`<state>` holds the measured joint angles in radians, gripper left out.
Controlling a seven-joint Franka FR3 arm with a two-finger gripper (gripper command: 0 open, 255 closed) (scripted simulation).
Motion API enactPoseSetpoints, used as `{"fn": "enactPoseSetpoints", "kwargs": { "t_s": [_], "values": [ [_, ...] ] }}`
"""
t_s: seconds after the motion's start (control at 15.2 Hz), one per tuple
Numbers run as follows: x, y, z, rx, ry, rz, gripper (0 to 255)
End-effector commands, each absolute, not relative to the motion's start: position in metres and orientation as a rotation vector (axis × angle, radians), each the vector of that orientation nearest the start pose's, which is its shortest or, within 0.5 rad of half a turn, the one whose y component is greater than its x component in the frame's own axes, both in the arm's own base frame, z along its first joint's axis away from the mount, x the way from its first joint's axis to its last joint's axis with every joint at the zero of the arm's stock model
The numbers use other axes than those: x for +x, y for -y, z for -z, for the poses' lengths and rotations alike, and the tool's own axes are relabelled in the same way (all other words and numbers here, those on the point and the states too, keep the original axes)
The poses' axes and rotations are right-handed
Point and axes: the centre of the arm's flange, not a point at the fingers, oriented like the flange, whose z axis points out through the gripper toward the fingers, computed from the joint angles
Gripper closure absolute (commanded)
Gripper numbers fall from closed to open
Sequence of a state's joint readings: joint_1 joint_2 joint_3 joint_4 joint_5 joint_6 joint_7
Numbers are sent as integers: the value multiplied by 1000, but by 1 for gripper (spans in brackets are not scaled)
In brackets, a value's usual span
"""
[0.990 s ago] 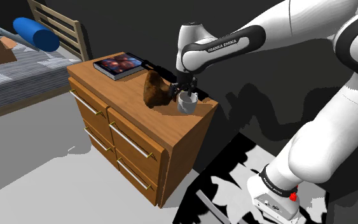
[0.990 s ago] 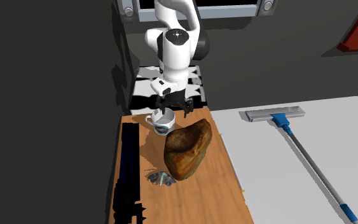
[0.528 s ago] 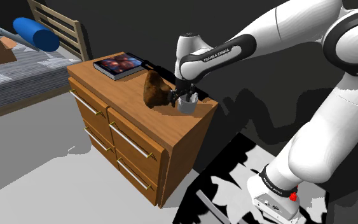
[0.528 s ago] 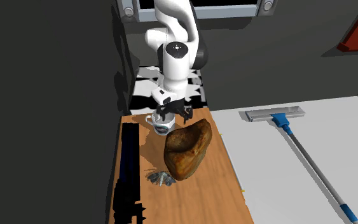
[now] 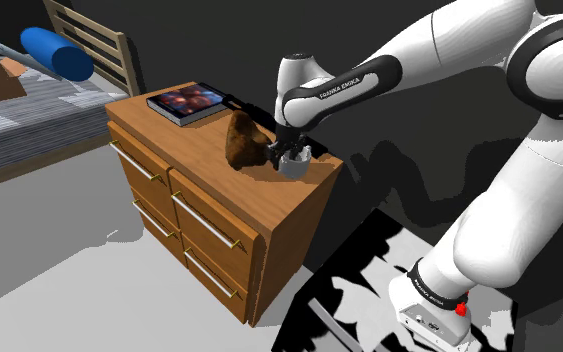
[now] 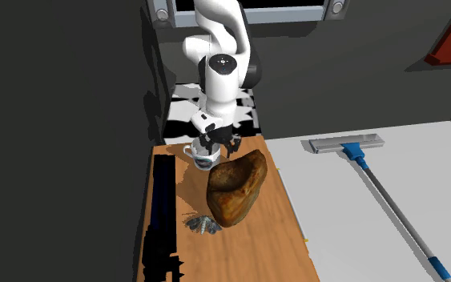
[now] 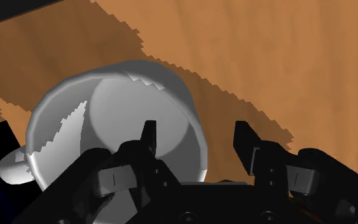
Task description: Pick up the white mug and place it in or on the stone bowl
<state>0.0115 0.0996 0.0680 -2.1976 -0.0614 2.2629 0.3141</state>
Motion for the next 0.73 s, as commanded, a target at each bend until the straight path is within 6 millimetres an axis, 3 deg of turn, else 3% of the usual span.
{"fn": "enactPoseSetpoints", "kwargs": {
  "t_s": [0.0, 0.53, 0.66],
  "values": [
    [538, -41, -336, -3172, -310, -41, 255],
    [538, -41, -336, -3172, -310, -41, 255],
    [538, -41, -347, -3172, -310, -41, 255]
  ]
}}
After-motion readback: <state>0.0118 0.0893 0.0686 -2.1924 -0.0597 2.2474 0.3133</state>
